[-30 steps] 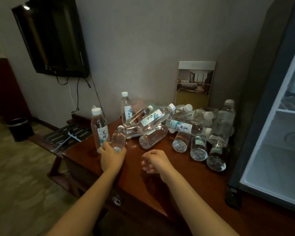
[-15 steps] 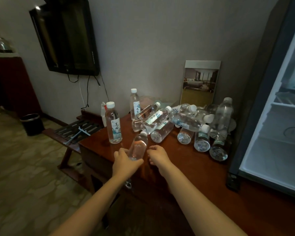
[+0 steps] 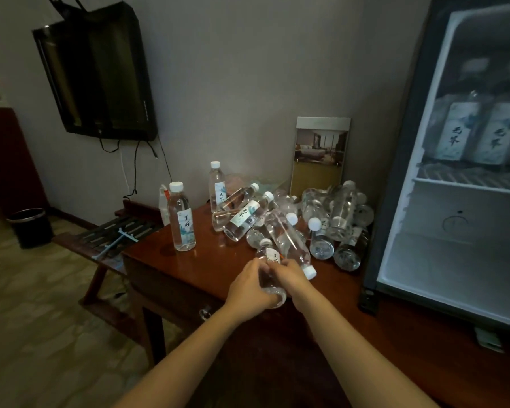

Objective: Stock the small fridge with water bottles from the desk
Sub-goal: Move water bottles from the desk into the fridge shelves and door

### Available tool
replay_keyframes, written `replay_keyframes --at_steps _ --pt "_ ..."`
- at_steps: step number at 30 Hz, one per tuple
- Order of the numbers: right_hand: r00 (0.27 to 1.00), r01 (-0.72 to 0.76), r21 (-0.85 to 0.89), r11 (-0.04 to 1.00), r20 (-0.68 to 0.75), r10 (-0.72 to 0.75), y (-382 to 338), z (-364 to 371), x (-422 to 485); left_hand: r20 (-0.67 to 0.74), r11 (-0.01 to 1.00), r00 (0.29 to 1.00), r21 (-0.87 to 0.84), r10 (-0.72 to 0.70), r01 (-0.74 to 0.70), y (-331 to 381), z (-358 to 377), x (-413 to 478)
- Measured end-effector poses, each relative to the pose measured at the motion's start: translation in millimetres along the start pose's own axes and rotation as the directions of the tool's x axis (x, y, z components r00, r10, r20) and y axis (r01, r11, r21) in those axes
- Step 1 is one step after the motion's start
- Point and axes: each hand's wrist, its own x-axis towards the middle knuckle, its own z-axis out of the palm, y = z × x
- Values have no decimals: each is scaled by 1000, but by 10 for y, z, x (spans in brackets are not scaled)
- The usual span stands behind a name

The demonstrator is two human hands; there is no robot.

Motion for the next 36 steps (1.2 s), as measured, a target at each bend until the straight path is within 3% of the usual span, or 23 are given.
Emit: replay_keyframes --at_steps 9,15,19,22,26,36 --pt "1000 7 -158 987 4 -6 93 -150 62 159 927 981 -339 -114 162 -51 -23 37" --pt "995 80 -348 934 91 -52 62 -326 -1 239 859 945 -409 -225 308 -18 29 119" --pt "985 75 -198 977 165 -42 72 -512 -78 329 812 925 -478 -188 335 32 97 106" --pt "985 75 -125 989 166 -54 189 -578 -116 408 795 910 -528 -71 299 99 138 87" --pt "987 104 10 995 123 -104 192 -673 -179 530 751 848 -556 -11 357 133 169 41" --pt "959 100 170 980 248 -140 206 -944 -319 417 836 909 -503 14 218 261 309 -12"
